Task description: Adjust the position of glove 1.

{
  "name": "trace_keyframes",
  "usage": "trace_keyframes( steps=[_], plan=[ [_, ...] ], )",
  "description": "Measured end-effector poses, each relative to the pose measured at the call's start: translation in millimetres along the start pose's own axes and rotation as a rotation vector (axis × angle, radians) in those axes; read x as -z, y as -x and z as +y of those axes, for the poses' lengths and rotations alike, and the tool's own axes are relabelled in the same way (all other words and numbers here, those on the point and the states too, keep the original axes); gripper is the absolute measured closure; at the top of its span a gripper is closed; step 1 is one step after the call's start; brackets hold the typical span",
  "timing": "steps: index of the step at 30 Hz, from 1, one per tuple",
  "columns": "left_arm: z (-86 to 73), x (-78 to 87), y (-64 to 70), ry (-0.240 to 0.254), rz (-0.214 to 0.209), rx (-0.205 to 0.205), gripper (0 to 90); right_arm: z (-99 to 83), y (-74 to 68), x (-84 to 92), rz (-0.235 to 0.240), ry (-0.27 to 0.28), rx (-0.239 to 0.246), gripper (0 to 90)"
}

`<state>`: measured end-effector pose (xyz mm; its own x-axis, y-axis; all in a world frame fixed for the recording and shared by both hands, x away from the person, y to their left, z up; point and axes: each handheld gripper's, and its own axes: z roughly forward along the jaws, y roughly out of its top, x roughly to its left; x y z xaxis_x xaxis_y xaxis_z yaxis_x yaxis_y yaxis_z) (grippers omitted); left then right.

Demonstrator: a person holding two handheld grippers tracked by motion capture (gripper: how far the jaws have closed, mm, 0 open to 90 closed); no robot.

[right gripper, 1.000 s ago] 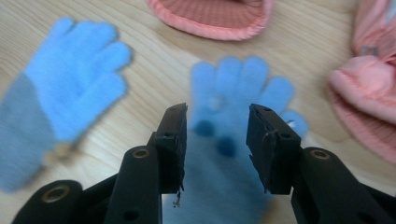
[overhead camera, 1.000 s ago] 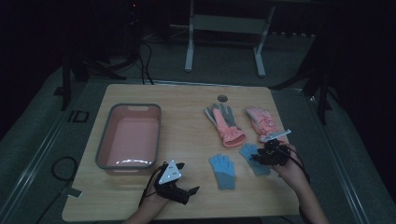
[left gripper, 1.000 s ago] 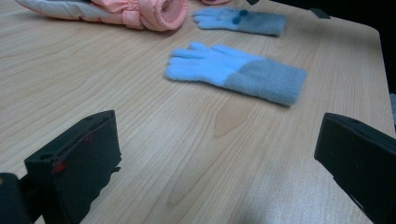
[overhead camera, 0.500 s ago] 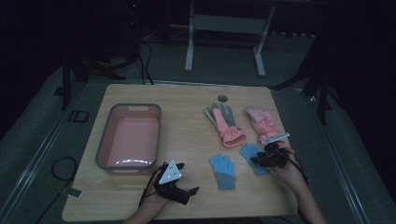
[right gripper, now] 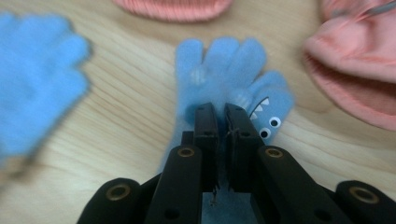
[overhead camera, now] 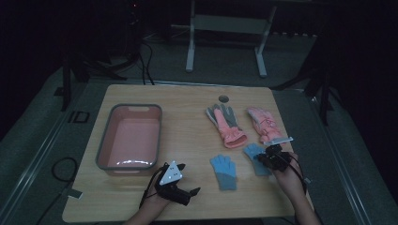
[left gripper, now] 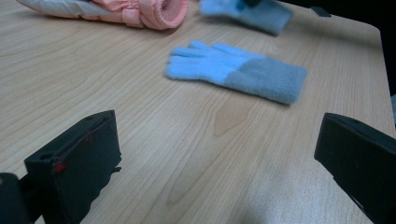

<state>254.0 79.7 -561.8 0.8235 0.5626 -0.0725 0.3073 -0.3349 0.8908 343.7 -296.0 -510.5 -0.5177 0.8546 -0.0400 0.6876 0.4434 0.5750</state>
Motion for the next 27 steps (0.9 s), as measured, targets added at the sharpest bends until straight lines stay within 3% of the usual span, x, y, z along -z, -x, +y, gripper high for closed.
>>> trace_keyframes(
  steps=[2,5,8,12,18,27],
  plan=[
    [0.0,0.0,0.0,-0.001,0.001,-0.001,0.4,0.9,-3.5,12.6,0.003,0.022,-0.016,84.7],
    [-0.1,0.3,0.7,-0.001,0.003,-0.004,0.4,-0.2,-10.3,29.6,-0.043,0.035,-0.014,84.7],
    [0.1,-0.1,0.3,-0.004,0.003,-0.006,0.4,-4.2,-15.0,41.8,-0.051,0.040,-0.023,84.7],
    [0.0,0.1,0.5,-0.003,0.005,-0.004,0.4,-12.9,-16.1,52.2,-0.051,0.044,-0.077,85.0],
    [0.1,0.0,0.7,-0.004,0.006,-0.005,0.4,-31.8,-20.6,44.6,-0.070,0.013,-0.155,85.2],
    [0.0,0.1,1.0,-0.005,0.006,-0.008,0.4,-41.9,-16.0,23.3,-0.058,-0.013,-0.136,82.8]
  ],
)
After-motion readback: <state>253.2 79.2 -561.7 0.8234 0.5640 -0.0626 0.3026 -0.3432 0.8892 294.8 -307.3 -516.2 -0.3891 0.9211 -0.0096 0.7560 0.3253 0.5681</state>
